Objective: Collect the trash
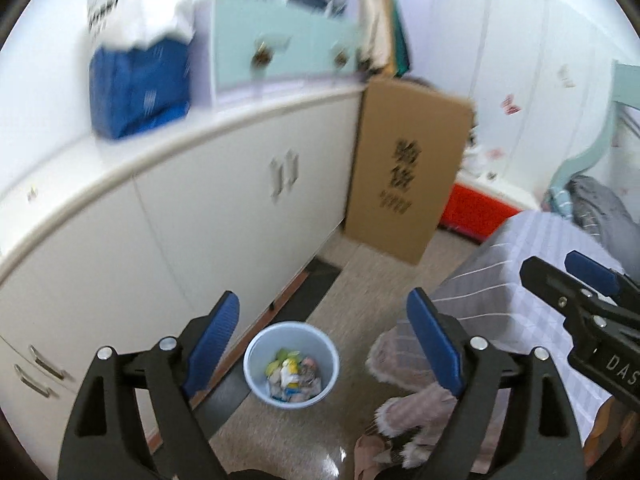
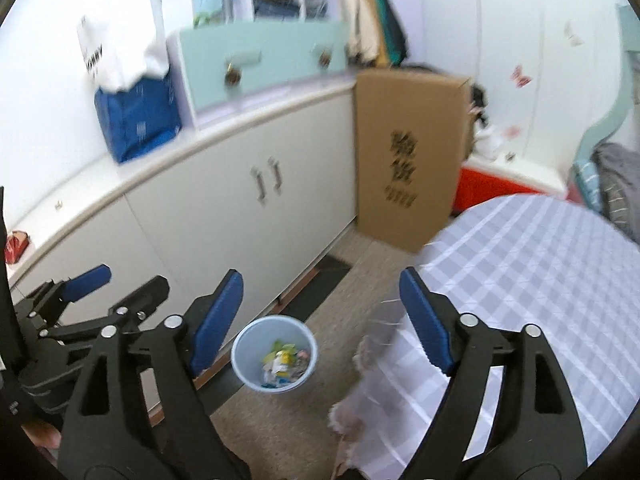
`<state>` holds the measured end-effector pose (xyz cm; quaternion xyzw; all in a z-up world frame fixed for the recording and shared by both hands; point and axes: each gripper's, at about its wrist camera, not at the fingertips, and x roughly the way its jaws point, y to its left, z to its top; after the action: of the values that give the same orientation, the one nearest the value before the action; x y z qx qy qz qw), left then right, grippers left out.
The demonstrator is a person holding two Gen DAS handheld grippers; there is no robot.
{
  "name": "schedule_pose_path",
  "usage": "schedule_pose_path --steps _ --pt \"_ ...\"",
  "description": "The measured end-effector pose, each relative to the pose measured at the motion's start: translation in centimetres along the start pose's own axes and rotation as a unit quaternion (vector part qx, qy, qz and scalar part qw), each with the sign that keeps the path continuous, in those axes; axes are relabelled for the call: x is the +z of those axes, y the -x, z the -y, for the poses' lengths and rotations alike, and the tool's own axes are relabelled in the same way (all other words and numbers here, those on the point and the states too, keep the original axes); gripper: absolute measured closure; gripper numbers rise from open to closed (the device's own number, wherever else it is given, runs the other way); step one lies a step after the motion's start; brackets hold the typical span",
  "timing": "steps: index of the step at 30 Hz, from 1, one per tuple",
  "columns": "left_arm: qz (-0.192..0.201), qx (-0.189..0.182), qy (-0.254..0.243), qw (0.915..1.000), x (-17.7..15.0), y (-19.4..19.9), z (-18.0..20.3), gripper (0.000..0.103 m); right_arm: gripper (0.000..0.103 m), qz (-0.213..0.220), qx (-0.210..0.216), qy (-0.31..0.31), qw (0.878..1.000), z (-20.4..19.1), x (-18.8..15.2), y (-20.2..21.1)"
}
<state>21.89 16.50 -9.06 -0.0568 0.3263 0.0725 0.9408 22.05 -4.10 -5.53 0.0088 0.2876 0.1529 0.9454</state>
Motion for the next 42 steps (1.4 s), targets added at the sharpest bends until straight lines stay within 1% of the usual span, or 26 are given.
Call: schedule_pose_path --steps 3,6,8,11,17,19,22,26,29,35,42 --pt "0.035 -0.014 -0.018 0.9991 0.4 4.3 2.6 0.016 0.017 0.028 -0.012 -0.005 1.000 1.4 -0.2 4.6" --pt "0.072 -0.027 -0.032 0.9965 0.4 8.7 4.7 0.014 0.014 0.055 -0.022 -0.013 0.998 2.6 -0.7 8.9" --pt "0.090 -0.028 -0.037 0.9949 0.0 10.7 5.4 0.012 0.013 0.071 -0.026 -0.020 0.997 3.3 -1.1 11.5" --pt "0.115 -0.037 -0.044 0.9918 -0.4 14.0 6.5 0.011 0.010 0.102 -0.039 -0.022 0.994 3.8 -2.1 15.6" --pt "0.162 -0.065 -0.049 0.9833 -1.6 19.8 7.8 0.010 0.008 0.150 -0.070 -0.015 0.986 3.9 -4.3 21.3" --pt "0.183 -0.076 -0.051 0.9789 -2.2 21.6 8.3 0.009 0.008 0.159 -0.074 -0.016 0.984 3.9 -4.8 22.4" --pt "0.197 -0.090 -0.058 0.9745 -3.1 23.5 9.0 0.008 0.007 0.169 -0.077 -0.022 0.982 3.9 -5.8 23.8" --pt "0.211 -0.087 -0.082 0.9702 -4.3 25.1 10.0 0.007 0.007 0.190 -0.106 -0.014 0.976 3.6 -7.2 25.4" --pt "0.218 -0.087 -0.101 0.9667 -4.9 25.8 10.5 0.007 0.007 0.195 -0.102 -0.018 0.975 3.7 -8.0 26.2" --pt "0.226 -0.092 -0.097 0.9649 -6.0 27.0 10.9 0.007 0.007 0.204 -0.112 -0.022 0.972 3.6 -9.3 27.0" --pt "0.223 -0.095 -0.108 0.9641 -6.8 27.0 11.5 0.006 0.007 0.197 -0.107 -0.028 0.974 3.7 -9.7 26.6"
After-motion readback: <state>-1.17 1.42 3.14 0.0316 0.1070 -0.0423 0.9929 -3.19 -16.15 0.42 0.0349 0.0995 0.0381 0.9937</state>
